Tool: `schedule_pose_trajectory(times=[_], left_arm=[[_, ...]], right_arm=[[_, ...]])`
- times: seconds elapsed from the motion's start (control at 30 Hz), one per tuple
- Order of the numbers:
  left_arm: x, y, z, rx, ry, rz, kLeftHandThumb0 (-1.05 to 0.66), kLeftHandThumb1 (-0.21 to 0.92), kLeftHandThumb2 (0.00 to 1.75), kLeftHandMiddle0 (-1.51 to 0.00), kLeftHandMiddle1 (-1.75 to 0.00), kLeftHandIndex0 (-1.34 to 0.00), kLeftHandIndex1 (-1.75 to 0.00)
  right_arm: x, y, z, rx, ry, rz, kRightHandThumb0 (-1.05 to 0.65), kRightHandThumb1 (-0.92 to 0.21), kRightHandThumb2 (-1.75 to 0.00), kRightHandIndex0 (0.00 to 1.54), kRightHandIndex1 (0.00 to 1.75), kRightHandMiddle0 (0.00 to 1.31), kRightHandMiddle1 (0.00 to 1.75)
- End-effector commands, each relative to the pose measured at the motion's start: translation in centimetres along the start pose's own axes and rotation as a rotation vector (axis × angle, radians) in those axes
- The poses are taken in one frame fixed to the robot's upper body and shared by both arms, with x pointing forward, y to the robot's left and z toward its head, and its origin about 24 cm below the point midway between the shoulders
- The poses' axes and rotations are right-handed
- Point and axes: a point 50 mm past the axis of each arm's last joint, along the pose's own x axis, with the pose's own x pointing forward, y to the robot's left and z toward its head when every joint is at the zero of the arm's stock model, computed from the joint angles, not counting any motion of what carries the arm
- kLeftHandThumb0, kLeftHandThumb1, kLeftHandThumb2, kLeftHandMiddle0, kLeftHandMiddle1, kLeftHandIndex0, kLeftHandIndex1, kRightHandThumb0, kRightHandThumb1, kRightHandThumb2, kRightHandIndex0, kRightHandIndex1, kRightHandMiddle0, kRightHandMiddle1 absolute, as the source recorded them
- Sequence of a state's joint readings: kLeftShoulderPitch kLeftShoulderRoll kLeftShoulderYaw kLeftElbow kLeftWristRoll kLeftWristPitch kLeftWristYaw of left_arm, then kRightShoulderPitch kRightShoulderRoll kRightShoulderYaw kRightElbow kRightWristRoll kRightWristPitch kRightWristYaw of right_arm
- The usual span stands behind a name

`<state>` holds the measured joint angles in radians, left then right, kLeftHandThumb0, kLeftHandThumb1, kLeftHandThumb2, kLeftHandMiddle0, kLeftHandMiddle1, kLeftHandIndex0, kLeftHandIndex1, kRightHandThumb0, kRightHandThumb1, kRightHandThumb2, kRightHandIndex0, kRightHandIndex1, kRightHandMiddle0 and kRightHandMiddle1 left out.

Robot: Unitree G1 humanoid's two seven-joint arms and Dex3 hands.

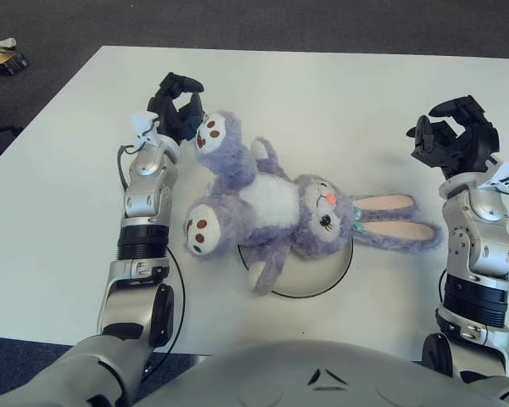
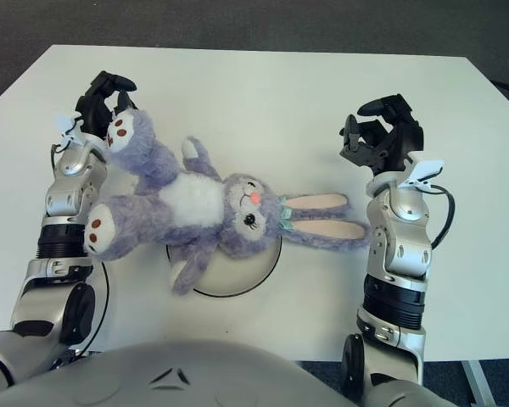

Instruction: Put the doll into the plate.

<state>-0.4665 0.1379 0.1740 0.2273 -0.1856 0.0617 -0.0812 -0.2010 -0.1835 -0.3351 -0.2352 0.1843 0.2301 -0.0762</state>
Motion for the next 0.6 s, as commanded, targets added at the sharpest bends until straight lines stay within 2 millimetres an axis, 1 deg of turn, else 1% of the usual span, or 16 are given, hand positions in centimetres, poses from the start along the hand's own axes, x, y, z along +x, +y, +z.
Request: schedule_pose_trajectory(times=[0.0,0.13,0.23,0.4,0.57], left_arm=[[0.3,-0.2,0.1,-0.014,-0.015,-0.025,-0.42,0.50,1.09,-0.98,-1.75,-0.47,-1.75],[0.3,-0.4,-0.3,-0.025,-0.003,-0.029,-0.42,0.52,1.06,-0.96,-1.75,-0.45,-1.75],[0.2,-0.4,-0.6,-0.030,0.007,-0.030,-0.42,0.52,1.06,-0.96,-1.75,-0.45,-1.75],[0.2,-0.5,-1.3,-0.021,0.029,-0.041,-0.43,0.47,1.13,-0.99,-1.75,-0.49,-1.75],[0.4,-0.5,-1.9,-0.005,0.044,-0.050,-0.45,0.42,1.19,-1.03,-1.75,-0.53,-1.75]], right_arm=[[0.2,0.0,-0.4,0.031,-0.019,-0.023,-0.01,0.02,-1.57,0.92,1.36,0.77,1.75],[0.3,0.0,-1.1,0.039,-0.008,-0.028,0.00,0.10,-1.66,0.97,1.40,0.78,1.75],[0.3,0.0,-1.5,0.043,0.002,-0.029,0.00,0.11,-1.69,0.98,1.43,0.78,1.75],[0.4,0.0,-2.5,0.059,0.033,-0.037,0.00,0.14,-1.74,1.00,1.49,0.77,1.75],[0.4,0.2,-3.1,0.071,0.055,-0.036,0.00,0.14,-1.74,1.00,1.52,0.75,1.75]])
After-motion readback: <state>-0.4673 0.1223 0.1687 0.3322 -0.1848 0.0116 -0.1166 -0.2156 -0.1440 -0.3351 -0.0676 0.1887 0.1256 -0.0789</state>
